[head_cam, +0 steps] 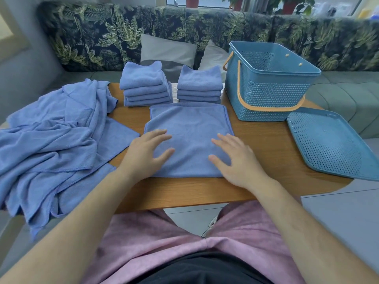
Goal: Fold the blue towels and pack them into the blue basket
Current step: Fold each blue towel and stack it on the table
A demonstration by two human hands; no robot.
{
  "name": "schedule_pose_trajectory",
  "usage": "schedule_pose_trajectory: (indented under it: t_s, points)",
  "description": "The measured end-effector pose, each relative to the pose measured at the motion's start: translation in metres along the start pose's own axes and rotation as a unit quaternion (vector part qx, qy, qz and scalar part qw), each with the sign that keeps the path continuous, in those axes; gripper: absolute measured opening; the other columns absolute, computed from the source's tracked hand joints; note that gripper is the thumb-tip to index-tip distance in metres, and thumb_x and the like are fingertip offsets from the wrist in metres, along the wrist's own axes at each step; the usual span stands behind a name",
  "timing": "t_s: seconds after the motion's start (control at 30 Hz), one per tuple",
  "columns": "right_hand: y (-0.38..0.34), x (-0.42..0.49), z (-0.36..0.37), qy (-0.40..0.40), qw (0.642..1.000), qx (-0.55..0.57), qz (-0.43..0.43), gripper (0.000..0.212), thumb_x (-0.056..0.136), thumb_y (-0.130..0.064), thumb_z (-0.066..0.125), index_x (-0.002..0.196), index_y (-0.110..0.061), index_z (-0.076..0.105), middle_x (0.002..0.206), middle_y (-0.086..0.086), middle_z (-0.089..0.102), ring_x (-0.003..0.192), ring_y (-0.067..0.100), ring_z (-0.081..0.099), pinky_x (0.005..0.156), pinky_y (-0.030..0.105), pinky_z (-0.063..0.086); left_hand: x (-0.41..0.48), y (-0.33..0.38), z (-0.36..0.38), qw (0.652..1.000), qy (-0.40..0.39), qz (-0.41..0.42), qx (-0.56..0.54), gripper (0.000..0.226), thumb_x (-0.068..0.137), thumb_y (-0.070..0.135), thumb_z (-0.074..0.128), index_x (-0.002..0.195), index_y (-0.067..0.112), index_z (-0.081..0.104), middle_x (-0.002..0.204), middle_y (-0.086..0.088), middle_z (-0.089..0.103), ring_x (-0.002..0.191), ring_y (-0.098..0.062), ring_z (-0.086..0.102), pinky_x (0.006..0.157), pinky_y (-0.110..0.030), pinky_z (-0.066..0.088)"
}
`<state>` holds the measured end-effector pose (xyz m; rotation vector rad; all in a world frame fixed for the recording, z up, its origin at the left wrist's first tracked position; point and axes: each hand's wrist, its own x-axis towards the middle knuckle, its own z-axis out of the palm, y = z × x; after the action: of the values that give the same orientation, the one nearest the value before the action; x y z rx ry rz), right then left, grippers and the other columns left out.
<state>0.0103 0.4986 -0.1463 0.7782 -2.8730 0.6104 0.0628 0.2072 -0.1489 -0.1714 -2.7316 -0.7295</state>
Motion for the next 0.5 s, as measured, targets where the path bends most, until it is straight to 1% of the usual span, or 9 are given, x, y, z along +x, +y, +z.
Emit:
schedule_pose_trajectory:
  t_s: [0.07, 0.1, 0.17, 0.2, 0.27, 0.33, 0.4, 0.43, 0.5]
  points:
    - [-0.009, -0.003, 0.007, -0.110, 0.993, -0.037, 0.021, 0.064, 0.100, -0.065, 0.037, 0.158, -0.041, 0.025, 0.167, -0.018, 0.012, 0.155, 0.008, 0.003, 0.123, 0.035, 0.007, -0.001, 0.002, 0.010, 0.994, -0.090, 0.009, 0.063, 0.064, 0.094, 0.067, 0.043, 0.149, 0.035, 0.045, 0.160, 0.013, 0.034, 0.150, -0.008, 0.024, 0.119, -0.034, 0.022]
    - [-0.010, -0.005, 0.009, -0.131, 0.990, -0.051, 0.024, 0.066, 0.100, -0.068, 0.031, 0.159, -0.042, 0.021, 0.168, -0.017, 0.007, 0.156, 0.008, -0.001, 0.124, 0.035, 0.003, -0.003, 0.002, 0.012, 0.990, -0.115, 0.009, 0.079, 0.065, 0.094, 0.070, 0.039, 0.150, 0.036, 0.044, 0.160, 0.013, 0.033, 0.151, -0.008, 0.023, 0.120, -0.035, 0.023]
    - [-0.013, -0.008, 0.006, -0.128, 0.989, -0.062, 0.028, 0.066, 0.097, -0.073, 0.029, 0.156, -0.043, 0.028, 0.167, -0.016, 0.016, 0.154, 0.011, 0.010, 0.124, 0.036, 0.011, -0.002, 0.002, 0.011, 0.991, -0.100, 0.020, 0.090, 0.060, 0.091, 0.073, 0.036, 0.134, 0.038, 0.060, 0.144, 0.014, 0.055, 0.138, -0.009, 0.045, 0.110, -0.037, 0.038]
    - [-0.017, -0.008, -0.001, -0.121, 0.990, -0.072, 0.029, 0.065, 0.095, -0.074, 0.031, 0.151, -0.043, 0.038, 0.162, -0.015, 0.028, 0.149, 0.013, 0.022, 0.121, 0.037, 0.020, -0.002, 0.005, 0.007, 0.992, -0.078, 0.027, 0.091, 0.055, 0.090, 0.073, 0.036, 0.117, 0.037, 0.068, 0.123, 0.015, 0.066, 0.120, -0.009, 0.056, 0.099, -0.037, 0.045]
    - [-0.023, -0.011, -0.012, -0.116, 0.989, -0.094, 0.017, 0.057, 0.092, -0.076, 0.035, 0.130, -0.040, 0.058, 0.133, -0.016, 0.052, 0.127, 0.014, 0.043, 0.108, 0.035, 0.037, -0.001, 0.012, 0.002, 0.995, -0.043, 0.037, 0.083, 0.048, 0.091, 0.070, 0.038, 0.088, 0.033, 0.069, 0.085, 0.016, 0.066, 0.086, -0.003, 0.059, 0.078, -0.034, 0.048]
    - [-0.034, -0.016, -0.022, -0.118, 0.988, -0.096, 0.014, 0.047, 0.091, -0.074, 0.041, 0.096, -0.034, 0.064, 0.099, -0.015, 0.057, 0.100, 0.011, 0.051, 0.087, 0.034, 0.046, -0.004, 0.020, 0.002, 0.996, -0.033, 0.037, 0.076, 0.044, 0.092, 0.066, 0.040, 0.079, 0.031, 0.065, 0.071, 0.016, 0.061, 0.073, -0.003, 0.056, 0.070, -0.032, 0.046]
    - [-0.040, -0.022, -0.022, -0.103, 0.991, -0.085, 0.011, 0.045, 0.094, -0.068, 0.044, 0.077, -0.029, 0.059, 0.082, -0.013, 0.056, 0.085, 0.010, 0.051, 0.074, 0.033, 0.044, -0.009, 0.024, 0.009, 0.996, -0.014, 0.051, 0.069, 0.038, 0.093, 0.061, 0.043, 0.087, 0.032, 0.067, 0.079, 0.014, 0.063, 0.080, -0.006, 0.056, 0.075, -0.035, 0.047]
    - [-0.041, -0.023, -0.016, -0.069, 0.994, -0.080, -0.016, 0.041, 0.095, -0.063, 0.044, 0.079, -0.030, 0.061, 0.083, -0.012, 0.059, 0.088, 0.012, 0.053, 0.075, 0.034, 0.045, -0.010, 0.023, 0.015, 0.995, -0.001, 0.066, 0.076, 0.037, 0.094, 0.059, 0.045, 0.098, 0.031, 0.069, 0.094, 0.014, 0.066, 0.093, -0.011, 0.059, 0.083, -0.038, 0.048]
    - [-0.037, -0.021, -0.001, -0.012, 0.994, -0.084, -0.063, 0.039, 0.095, -0.057, 0.042, 0.110, -0.032, 0.068, 0.115, -0.009, 0.065, 0.115, 0.019, 0.055, 0.095, 0.039, 0.046, -0.011, 0.025, 0.024, 0.994, -0.021, 0.060, 0.092, 0.049, 0.094, 0.061, 0.043, 0.130, 0.034, 0.063, 0.142, 0.006, 0.055, 0.135, -0.020, 0.046, 0.111, -0.044, 0.038]
